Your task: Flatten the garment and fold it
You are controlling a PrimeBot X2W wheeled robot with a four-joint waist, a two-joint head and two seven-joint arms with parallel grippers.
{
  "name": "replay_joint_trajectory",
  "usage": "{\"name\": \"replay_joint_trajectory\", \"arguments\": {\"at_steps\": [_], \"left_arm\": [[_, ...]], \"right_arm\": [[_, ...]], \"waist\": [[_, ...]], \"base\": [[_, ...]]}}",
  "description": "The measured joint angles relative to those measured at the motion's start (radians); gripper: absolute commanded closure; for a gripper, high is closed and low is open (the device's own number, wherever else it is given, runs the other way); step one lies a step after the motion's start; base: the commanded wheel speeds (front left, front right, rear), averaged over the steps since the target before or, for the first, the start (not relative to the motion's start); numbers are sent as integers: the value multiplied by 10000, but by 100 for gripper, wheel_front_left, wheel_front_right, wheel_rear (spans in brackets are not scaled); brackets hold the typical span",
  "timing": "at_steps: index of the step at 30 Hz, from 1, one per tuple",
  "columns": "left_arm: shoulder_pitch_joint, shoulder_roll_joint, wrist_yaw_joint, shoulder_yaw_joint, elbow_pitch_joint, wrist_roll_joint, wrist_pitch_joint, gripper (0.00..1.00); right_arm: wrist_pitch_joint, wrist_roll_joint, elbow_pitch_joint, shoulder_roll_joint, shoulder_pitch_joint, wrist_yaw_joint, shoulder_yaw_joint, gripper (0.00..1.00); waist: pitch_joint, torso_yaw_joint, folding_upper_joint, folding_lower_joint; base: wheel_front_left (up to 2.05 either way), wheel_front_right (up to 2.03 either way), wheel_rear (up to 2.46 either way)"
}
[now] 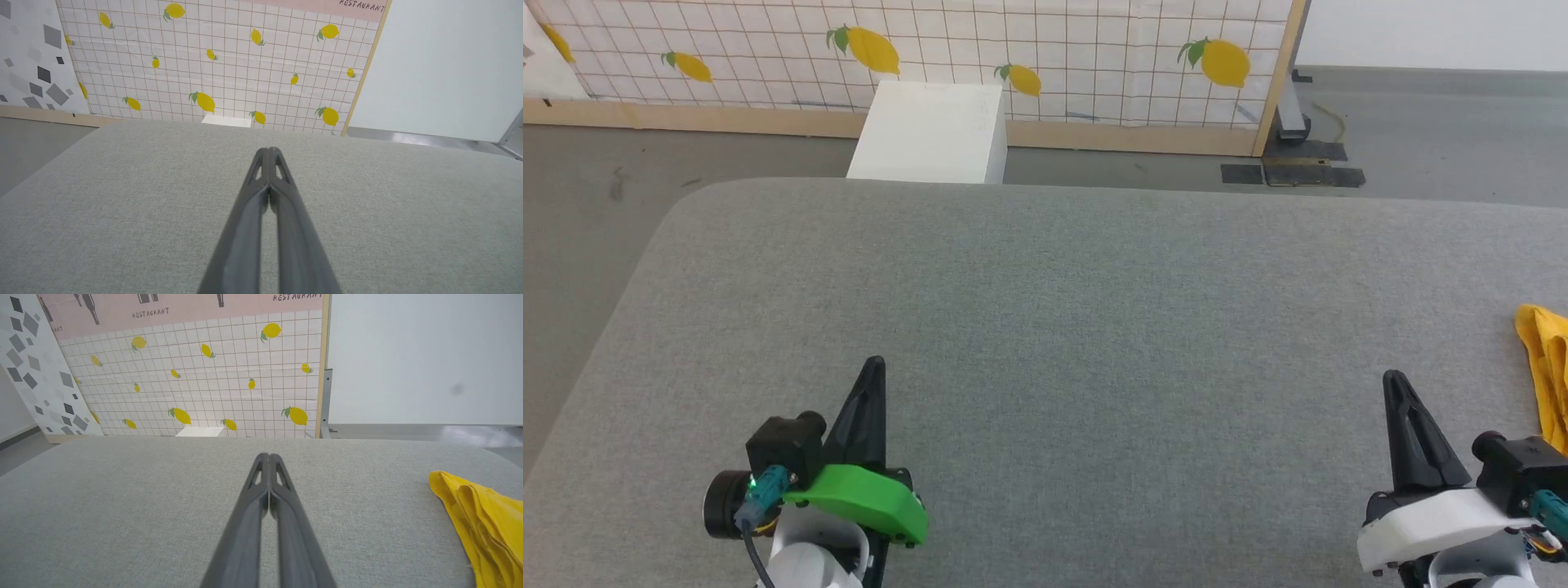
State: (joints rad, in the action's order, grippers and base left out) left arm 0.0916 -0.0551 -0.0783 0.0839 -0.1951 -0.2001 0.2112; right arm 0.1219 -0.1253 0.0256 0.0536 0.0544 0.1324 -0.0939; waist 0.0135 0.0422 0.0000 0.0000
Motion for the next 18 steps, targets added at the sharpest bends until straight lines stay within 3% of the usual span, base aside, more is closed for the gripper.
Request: {"name": "replay_joint_trajectory", "arguments": {"at_steps": [18], "left_arm": [[-102,0,100,-113,328,422,-351,100]], "right_arm": [[-207,182,-17,0,-28,0,161,100]], "waist": [[-24,-74,0,0]], "base": [[0,0,0]]}}
